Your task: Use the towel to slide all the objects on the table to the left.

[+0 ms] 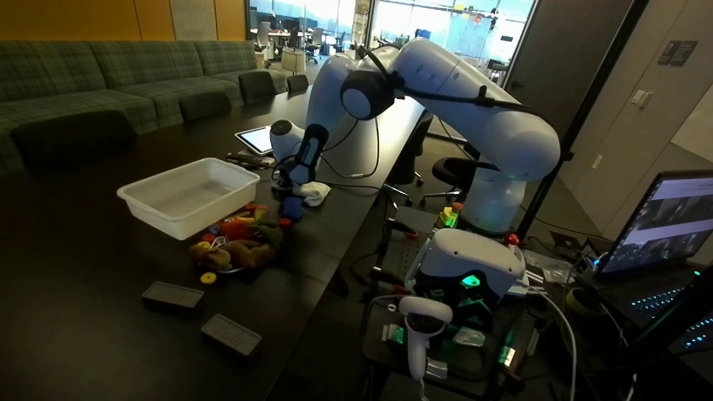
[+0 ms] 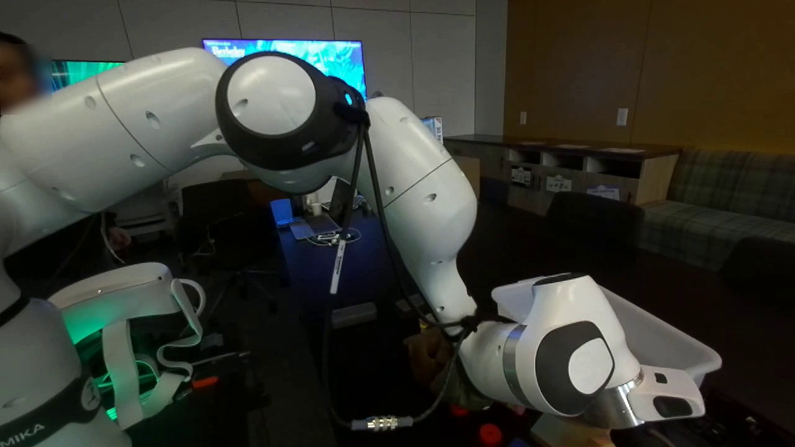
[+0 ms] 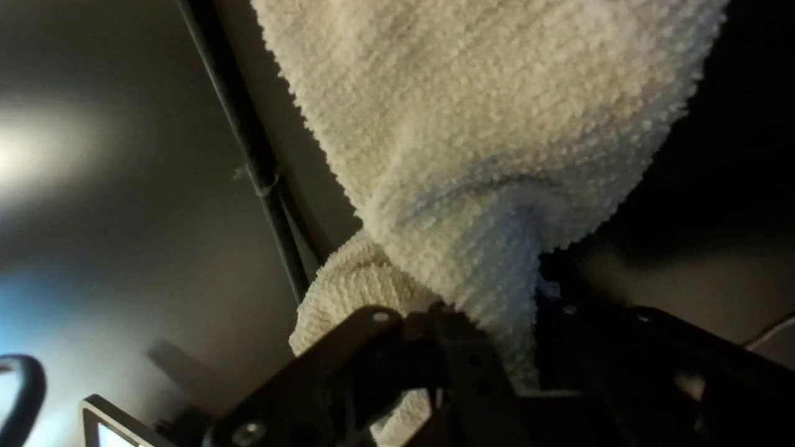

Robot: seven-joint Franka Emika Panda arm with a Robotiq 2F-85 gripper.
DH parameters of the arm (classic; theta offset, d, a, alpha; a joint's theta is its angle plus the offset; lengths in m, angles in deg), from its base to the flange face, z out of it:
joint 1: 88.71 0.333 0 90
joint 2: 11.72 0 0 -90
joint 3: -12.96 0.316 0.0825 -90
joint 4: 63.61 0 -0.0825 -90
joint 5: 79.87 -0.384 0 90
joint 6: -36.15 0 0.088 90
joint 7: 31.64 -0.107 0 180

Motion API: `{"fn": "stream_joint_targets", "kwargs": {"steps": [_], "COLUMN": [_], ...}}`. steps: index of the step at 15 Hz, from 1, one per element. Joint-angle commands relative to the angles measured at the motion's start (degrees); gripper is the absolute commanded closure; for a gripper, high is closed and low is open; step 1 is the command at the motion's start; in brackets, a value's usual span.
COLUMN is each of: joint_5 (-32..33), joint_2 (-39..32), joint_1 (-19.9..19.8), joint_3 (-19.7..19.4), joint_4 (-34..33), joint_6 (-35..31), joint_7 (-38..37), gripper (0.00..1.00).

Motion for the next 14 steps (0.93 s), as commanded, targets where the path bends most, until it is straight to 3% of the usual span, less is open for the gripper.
{"fn": "stream_joint_targets", "kwargs": {"steps": [1,9,14], "joint_5": [-3.0,-1.4,2.0], "joint_2": [-2.3,-1.1,-0.8], "joint_1": [2.6,15.0,18.0], "joint_3": [-0.1,-3.1,-4.3], "joint_4": [-4.0,-2.5,-2.0], "joint_6": [2.9,16.0,26.1], "joint_7": [1.5,-6.3,-9.6], "gripper": [0.84,0.84,0.84]}}
